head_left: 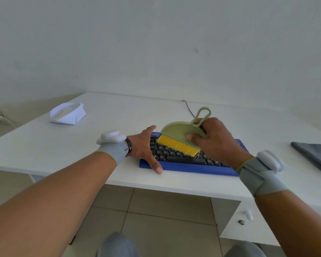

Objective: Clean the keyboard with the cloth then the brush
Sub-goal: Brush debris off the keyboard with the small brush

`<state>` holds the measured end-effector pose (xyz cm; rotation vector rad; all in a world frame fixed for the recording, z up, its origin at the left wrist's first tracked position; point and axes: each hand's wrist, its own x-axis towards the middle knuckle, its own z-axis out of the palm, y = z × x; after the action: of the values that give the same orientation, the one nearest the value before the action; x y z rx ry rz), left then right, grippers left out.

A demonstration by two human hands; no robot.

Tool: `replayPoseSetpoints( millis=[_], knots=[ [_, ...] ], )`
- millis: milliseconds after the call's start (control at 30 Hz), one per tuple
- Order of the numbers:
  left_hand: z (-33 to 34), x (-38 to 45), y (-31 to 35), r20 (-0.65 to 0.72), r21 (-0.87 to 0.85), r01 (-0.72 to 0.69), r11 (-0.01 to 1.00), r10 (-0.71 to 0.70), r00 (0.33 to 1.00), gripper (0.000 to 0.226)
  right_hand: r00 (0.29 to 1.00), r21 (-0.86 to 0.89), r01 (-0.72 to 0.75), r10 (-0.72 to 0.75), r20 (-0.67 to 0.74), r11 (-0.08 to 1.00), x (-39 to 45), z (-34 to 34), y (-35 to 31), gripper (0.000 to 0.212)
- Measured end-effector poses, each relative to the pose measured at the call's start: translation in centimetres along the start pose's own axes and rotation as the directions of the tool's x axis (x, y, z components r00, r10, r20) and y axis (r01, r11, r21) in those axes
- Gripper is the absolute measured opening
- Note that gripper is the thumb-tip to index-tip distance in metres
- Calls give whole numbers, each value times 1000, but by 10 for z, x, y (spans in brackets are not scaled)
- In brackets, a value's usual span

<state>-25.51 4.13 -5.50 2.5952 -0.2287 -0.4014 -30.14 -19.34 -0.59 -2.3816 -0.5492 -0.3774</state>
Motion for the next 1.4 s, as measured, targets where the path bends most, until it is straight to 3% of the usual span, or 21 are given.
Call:
replayPoseSetpoints(
  millis=[67, 233, 400, 533, 700, 900, 1267, 1400],
  knots=[
    [1, 1, -1, 3, -3, -2, 1000, 2, 1000, 162, 998, -14, -5, 6, 56, 1000, 5, 9, 0, 8],
    [1, 2, 2, 19, 4, -5, 1000, 5, 1000, 168, 986, -146, -10, 34, 162, 989, 3, 4, 14, 23],
    [-2, 0, 6, 12, 15, 8, 1000, -8, 1000, 168, 978, -227, -132, 164, 131, 965, -9, -27, 35, 19],
    [-4, 1, 5, 19, 16, 12, 1000, -12, 1000, 170, 979, -294, -140, 176, 102, 946, -9, -60, 38, 16],
    [-2, -1, 3, 10, 3, 1, 1000, -1, 1000, 167, 999, -138, -42, 45, 20, 990, 5, -37, 12, 17],
    [1, -1, -5, -2, -15, 7, 1000, -7, 1000, 170, 992, 30, -22, 18, 122, 999, 23, 20, -4, 29],
    [1, -4, -3, 8, -69, -1, 998, 2, 1000, 171, 971, -251, -137, 180, 155, 958, 8, -25, 17, 38],
    [0, -5, -4, 7, -70, -4, 998, 5, 1000, 171, 990, -235, -71, 97, 101, 970, 12, -29, 5, 31]
  ],
)
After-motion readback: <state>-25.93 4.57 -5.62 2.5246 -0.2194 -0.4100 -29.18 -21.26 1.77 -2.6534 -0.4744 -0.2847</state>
